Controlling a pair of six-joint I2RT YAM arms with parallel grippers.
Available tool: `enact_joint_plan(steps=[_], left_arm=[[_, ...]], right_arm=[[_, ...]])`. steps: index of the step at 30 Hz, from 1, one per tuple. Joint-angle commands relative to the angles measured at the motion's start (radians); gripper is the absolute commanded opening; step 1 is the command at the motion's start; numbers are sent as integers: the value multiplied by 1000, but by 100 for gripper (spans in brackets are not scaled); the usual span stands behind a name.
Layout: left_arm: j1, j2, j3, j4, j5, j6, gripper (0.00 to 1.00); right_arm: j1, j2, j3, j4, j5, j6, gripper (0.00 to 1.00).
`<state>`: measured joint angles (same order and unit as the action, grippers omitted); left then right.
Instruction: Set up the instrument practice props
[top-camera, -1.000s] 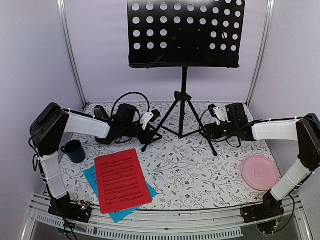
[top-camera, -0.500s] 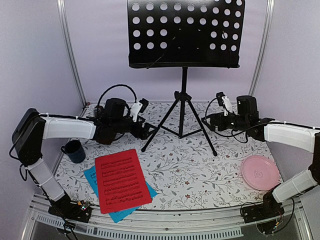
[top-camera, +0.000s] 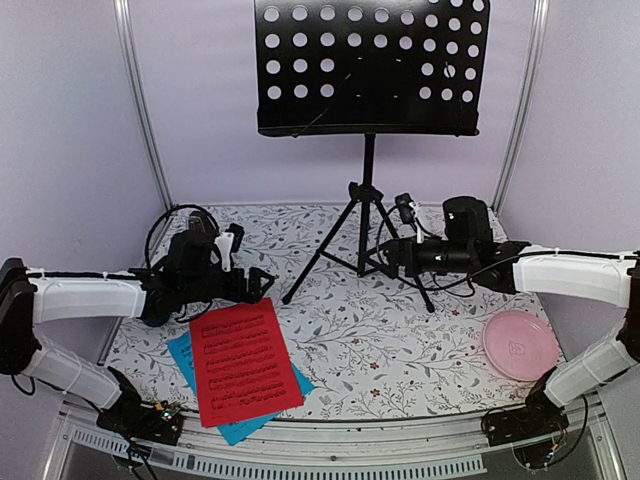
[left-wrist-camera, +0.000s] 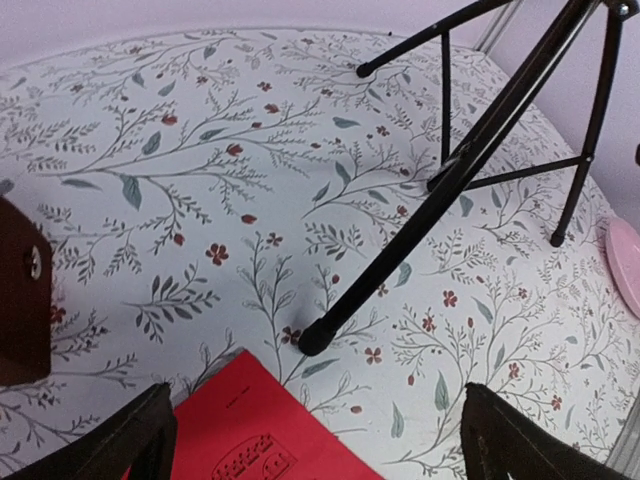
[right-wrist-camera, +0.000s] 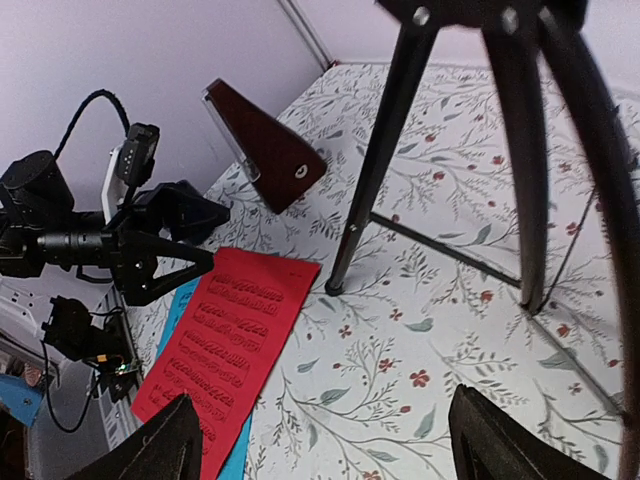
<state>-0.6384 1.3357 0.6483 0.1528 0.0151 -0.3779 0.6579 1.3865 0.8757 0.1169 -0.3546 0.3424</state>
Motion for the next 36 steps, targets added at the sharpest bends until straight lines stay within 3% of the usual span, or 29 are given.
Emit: enact_joint_plan(steps=[1,8,13,18,22,36], left_arm=[[6,-87,-73,-91,-94,-127,99],[-2,-260,-222,-177,-117,-373,99],[-49,-346,-229,-405,-206,-592,99],[-59,-453,-281,-504,-252,-728,99],[-41,-466,-306,-489,-246,-739,99],[-31,-229,-355,-253,-142,-780,98]], right_arm=[[80,112,-12,89,-60,131,86],[202,361,104,157,-153,221,83],[252,520,206,155,-194,225,78],[278,631,295,123,-199,215,75],[285,688,358,74,-193,177,73],[284,814,470,-20,-232,166,69]])
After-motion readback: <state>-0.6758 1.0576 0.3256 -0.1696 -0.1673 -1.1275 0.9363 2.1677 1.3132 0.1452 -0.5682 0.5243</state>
